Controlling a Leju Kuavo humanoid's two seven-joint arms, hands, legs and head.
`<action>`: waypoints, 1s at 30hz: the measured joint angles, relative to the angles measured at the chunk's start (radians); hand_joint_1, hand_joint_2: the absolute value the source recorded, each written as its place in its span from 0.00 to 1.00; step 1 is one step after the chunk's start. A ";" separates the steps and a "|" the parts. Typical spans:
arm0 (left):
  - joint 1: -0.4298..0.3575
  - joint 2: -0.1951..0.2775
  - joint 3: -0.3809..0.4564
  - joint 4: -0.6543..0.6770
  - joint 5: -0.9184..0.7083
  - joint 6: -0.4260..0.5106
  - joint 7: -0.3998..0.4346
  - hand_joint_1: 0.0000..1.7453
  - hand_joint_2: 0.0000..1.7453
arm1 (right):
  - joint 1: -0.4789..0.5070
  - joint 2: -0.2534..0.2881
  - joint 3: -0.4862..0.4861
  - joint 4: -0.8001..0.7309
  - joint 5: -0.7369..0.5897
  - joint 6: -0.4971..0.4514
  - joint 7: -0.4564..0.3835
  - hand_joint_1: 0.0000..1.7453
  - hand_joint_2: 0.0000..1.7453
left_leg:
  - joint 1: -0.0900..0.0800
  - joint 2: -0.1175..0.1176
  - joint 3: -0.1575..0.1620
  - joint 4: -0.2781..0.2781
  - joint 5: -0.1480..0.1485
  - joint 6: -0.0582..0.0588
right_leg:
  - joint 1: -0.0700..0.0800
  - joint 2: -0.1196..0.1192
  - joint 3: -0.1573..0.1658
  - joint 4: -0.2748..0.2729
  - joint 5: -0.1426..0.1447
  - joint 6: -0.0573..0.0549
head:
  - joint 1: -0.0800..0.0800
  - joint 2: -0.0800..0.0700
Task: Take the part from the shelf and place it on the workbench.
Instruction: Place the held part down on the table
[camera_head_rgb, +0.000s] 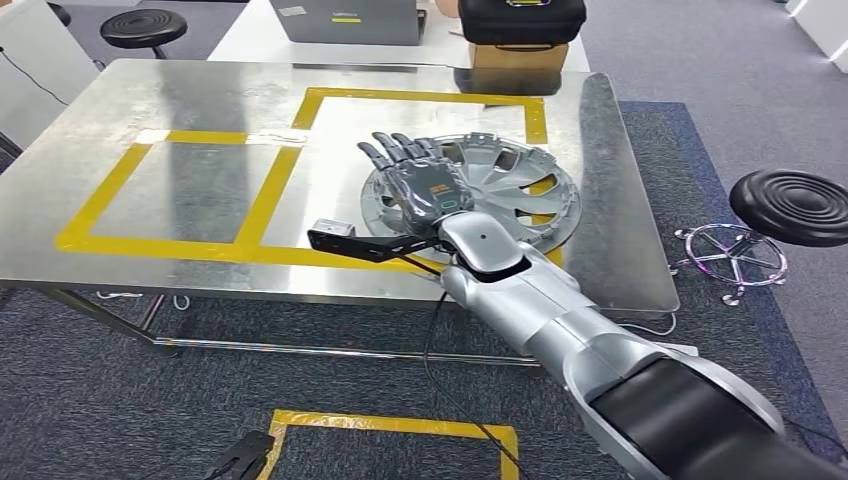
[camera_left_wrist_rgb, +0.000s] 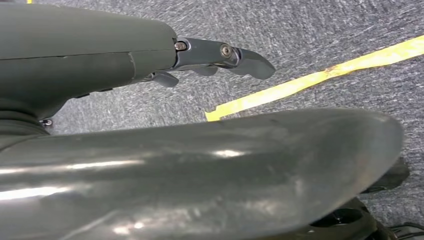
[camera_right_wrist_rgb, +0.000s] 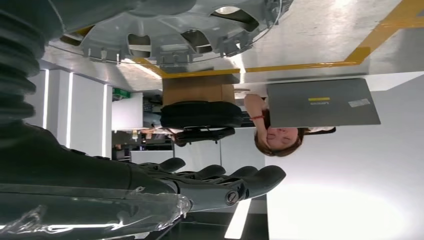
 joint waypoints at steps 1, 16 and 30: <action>0.001 0.000 0.000 0.000 0.001 0.001 0.000 0.00 0.00 | 0.003 0.000 0.000 -0.006 -0.001 -0.001 -0.001 0.00 1.00 | 0.000 0.000 0.000 0.000 0.000 0.000 | 0.000 0.000 0.000 0.000 0.000 0.000 | 0.000 0.000; 0.003 0.000 0.006 0.000 0.016 0.003 0.013 0.00 0.00 | 0.019 0.000 0.002 -0.024 -0.005 -0.002 -0.002 0.00 1.00 | -0.003 0.001 0.007 0.004 -0.010 0.020 | -0.005 0.000 0.008 0.000 -0.010 0.015 | 0.000 0.000; 0.006 0.000 0.006 0.000 0.016 0.002 0.014 0.00 0.00 | 0.029 0.001 0.004 -0.031 -0.006 -0.002 -0.002 0.00 1.00 | 0.009 0.004 0.037 0.013 -0.034 -0.013 | 0.000 -0.005 0.021 0.024 -0.029 -0.004 | 0.004 0.000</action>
